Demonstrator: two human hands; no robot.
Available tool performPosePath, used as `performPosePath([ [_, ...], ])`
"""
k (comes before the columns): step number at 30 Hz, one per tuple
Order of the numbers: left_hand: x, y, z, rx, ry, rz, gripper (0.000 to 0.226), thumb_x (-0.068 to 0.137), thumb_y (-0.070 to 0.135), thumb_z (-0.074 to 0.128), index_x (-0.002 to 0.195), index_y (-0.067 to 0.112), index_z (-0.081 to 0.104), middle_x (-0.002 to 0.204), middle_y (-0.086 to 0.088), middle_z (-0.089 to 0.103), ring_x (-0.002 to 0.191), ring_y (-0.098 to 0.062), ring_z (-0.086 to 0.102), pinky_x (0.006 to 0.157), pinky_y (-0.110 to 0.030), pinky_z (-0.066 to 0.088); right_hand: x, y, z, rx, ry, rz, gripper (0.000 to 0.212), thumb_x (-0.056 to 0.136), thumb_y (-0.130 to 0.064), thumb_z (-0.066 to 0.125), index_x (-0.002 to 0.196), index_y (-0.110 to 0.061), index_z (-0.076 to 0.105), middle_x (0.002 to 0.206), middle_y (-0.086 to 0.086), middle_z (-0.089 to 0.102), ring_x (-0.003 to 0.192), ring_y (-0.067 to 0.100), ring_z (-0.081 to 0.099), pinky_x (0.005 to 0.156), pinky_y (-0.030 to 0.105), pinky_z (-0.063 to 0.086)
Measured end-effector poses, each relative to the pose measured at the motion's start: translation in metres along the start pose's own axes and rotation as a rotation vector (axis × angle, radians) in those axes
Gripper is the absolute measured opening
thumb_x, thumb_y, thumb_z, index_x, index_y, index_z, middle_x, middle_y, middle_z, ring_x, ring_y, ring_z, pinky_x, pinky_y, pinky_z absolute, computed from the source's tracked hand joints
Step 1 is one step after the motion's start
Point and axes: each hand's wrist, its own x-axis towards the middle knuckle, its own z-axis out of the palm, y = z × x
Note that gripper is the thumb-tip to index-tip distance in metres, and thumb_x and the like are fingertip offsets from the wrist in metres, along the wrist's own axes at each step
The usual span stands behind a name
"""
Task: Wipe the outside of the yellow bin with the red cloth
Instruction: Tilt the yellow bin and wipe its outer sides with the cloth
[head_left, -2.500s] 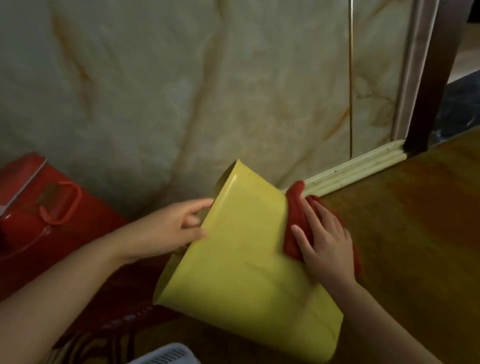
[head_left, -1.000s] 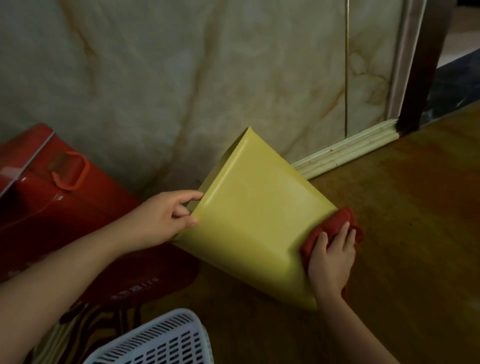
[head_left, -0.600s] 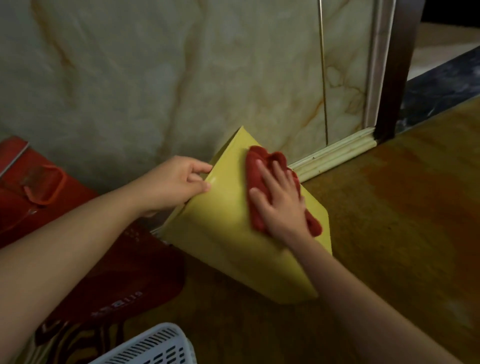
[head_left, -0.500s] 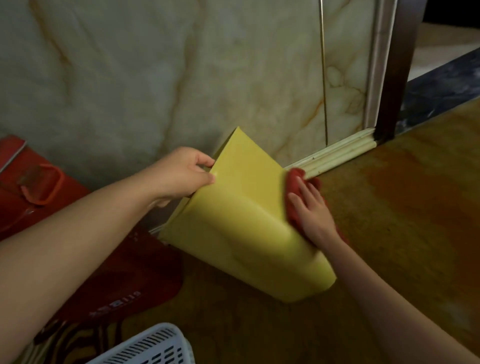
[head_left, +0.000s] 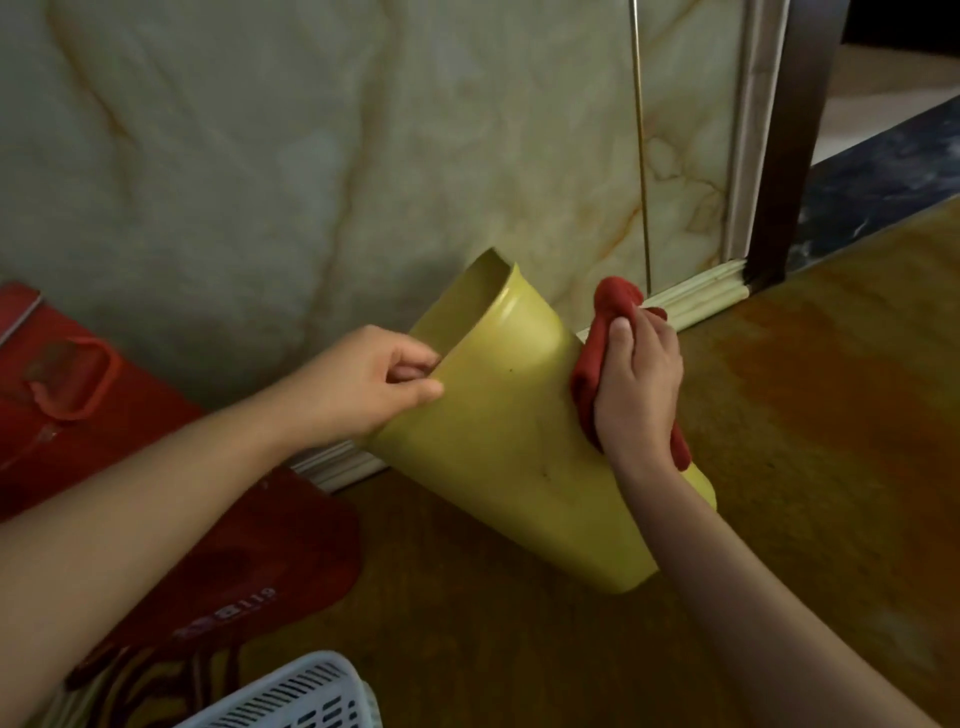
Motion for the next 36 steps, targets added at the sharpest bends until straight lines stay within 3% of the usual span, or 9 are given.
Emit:
performPosePath([
  [4, 0.003, -0.003, 0.000, -0.097, 0.075, 0.045, 0.023, 0.081, 0.009, 0.061, 0.076, 0.030, 0.070, 0.073, 0.021, 0.073, 0.067, 0.005, 0.065, 0.061, -0.011, 0.050, -0.024, -0.010, 0.004, 0.063, 0.010, -0.183, 0.046, 0.096, -0.036, 0.026, 0.137, -0.020, 0.042, 0.141, 0.004, 0.039, 0.130, 0.019, 0.031, 0.110, 0.037, 0.023],
  [8, 0.012, 0.003, -0.014, -0.136, 0.088, 0.009, 0.019, 0.082, 0.007, 0.060, 0.081, 0.022, 0.072, 0.081, -0.001, 0.076, 0.068, -0.007, 0.065, 0.064, -0.022, 0.054, -0.040, -0.016, 0.005, -0.061, -0.234, -0.439, 0.049, 0.093, -0.039, 0.031, 0.142, -0.036, 0.027, 0.153, -0.006, 0.023, 0.141, 0.017, 0.014, 0.114, 0.039, 0.010],
  [12, 0.015, 0.006, -0.015, -0.184, 0.089, -0.027, 0.015, 0.080, 0.003, 0.061, 0.089, 0.011, 0.071, 0.065, 0.014, 0.072, 0.067, -0.004, 0.063, 0.064, -0.018, 0.053, -0.013, -0.001, -0.011, -0.366, -0.271, -0.601, 0.063, 0.083, -0.058, 0.047, 0.140, -0.047, 0.022, 0.154, -0.006, 0.023, 0.142, 0.025, 0.016, 0.109, 0.049, 0.013],
  [14, 0.023, 0.015, -0.011, -0.188, 0.098, -0.038, 0.018, 0.079, 0.004, 0.062, 0.096, 0.001, 0.068, 0.076, 0.005, 0.072, 0.070, -0.010, 0.062, 0.068, -0.025, 0.053, -0.002, 0.000, -0.011, -0.398, -0.271, -0.560, 0.069, 0.079, -0.068, 0.043, 0.139, -0.052, 0.013, 0.156, -0.001, 0.017, 0.144, 0.027, 0.005, 0.110, 0.058, 0.013],
  [18, 0.042, 0.041, -0.004, -0.123, 0.034, -0.019, 0.029, 0.079, 0.009, 0.060, 0.091, -0.017, 0.056, 0.082, -0.014, 0.052, 0.078, -0.023, 0.044, 0.072, -0.034, 0.035, 0.008, -0.004, -0.003, -0.328, -0.248, -0.473, 0.068, 0.083, -0.069, 0.032, 0.141, -0.051, 0.001, 0.156, 0.000, 0.019, 0.144, 0.025, 0.010, 0.108, 0.058, 0.025],
  [25, 0.053, 0.047, -0.004, -0.092, -0.041, -0.043, 0.031, 0.082, 0.007, 0.058, 0.091, -0.022, 0.052, 0.082, -0.016, 0.047, 0.077, -0.026, 0.039, 0.069, -0.037, 0.030, -0.020, 0.007, 0.008, -0.429, -0.050, -0.491, 0.065, 0.084, -0.067, 0.029, 0.143, -0.046, 0.010, 0.157, 0.001, 0.016, 0.144, 0.028, 0.007, 0.109, 0.057, 0.019],
  [29, 0.051, 0.044, -0.006, -0.064, 0.023, -0.039, 0.023, 0.079, 0.007, 0.062, 0.098, -0.007, 0.065, 0.088, -0.020, 0.068, 0.080, -0.022, 0.052, 0.073, -0.037, 0.044, -0.046, 0.051, -0.007, -0.480, -0.068, -0.510, 0.065, 0.084, -0.067, 0.031, 0.142, -0.046, 0.011, 0.155, 0.002, 0.013, 0.144, 0.030, 0.007, 0.109, 0.060, 0.016],
  [33, 0.048, 0.041, -0.005, -0.052, 0.068, -0.026, 0.023, 0.079, 0.010, 0.064, 0.102, 0.011, 0.068, 0.073, 0.011, 0.071, 0.064, 0.004, 0.063, 0.065, -0.015, 0.052, -0.064, 0.087, -0.025, -0.528, -0.103, -0.452, 0.065, 0.085, -0.069, 0.028, 0.143, -0.045, 0.012, 0.155, 0.006, 0.017, 0.143, 0.031, 0.007, 0.108, 0.064, 0.015],
  [36, 0.037, 0.033, -0.001, -0.099, 0.162, -0.024, 0.032, 0.078, 0.004, 0.063, 0.110, 0.004, 0.062, 0.085, 0.005, 0.066, 0.053, 0.017, 0.056, 0.055, 0.000, 0.044, -0.078, 0.101, -0.028, -0.573, -0.131, -0.455, 0.066, 0.084, -0.070, 0.028, 0.143, -0.044, 0.011, 0.154, 0.006, 0.014, 0.143, 0.032, 0.007, 0.110, 0.060, 0.008],
])
